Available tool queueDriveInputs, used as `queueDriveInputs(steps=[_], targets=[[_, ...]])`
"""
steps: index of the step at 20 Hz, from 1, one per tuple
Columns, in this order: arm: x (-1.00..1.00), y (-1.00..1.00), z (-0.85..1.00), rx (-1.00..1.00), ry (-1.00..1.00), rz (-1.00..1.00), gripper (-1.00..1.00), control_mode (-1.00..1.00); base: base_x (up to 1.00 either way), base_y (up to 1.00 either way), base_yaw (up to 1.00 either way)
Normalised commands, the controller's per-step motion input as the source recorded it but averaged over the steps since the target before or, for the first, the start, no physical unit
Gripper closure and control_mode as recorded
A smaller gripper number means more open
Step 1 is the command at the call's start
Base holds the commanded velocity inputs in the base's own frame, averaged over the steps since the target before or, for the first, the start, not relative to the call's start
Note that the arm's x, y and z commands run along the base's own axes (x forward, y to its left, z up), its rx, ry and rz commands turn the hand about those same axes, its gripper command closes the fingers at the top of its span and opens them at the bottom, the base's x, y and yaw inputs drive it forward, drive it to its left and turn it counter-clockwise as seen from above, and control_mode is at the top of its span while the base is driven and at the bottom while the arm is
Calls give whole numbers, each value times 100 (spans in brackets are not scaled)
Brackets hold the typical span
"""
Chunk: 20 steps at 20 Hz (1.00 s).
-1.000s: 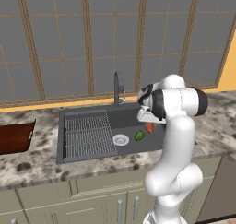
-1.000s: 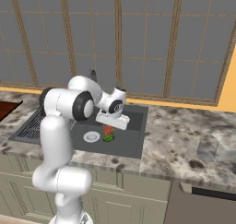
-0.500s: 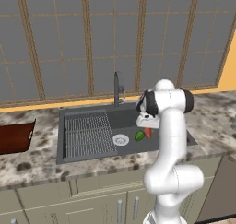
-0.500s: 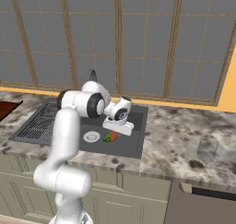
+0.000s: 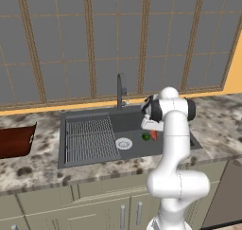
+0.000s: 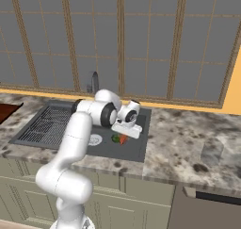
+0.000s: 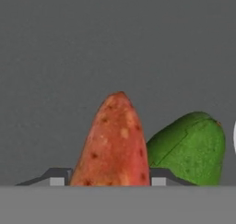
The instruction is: Pick up all produce items and place them in the sink. Turn on the sink faucet to wash them. Then turn the sink off and put them in the tray.
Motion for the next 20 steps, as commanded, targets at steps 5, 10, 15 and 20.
queueDriveInputs(steps=[5,10,15,20], targets=[[-7,6,6,0,2,0,-100,-100,0,0,0],[-14,19,5,0,1,1,-100,-100,0,0,0],[-71,2,69,2,-10,-4,-100,-100,0,0,0],[-81,8,100,10,-3,-9,-100,-100,0,0,0]])
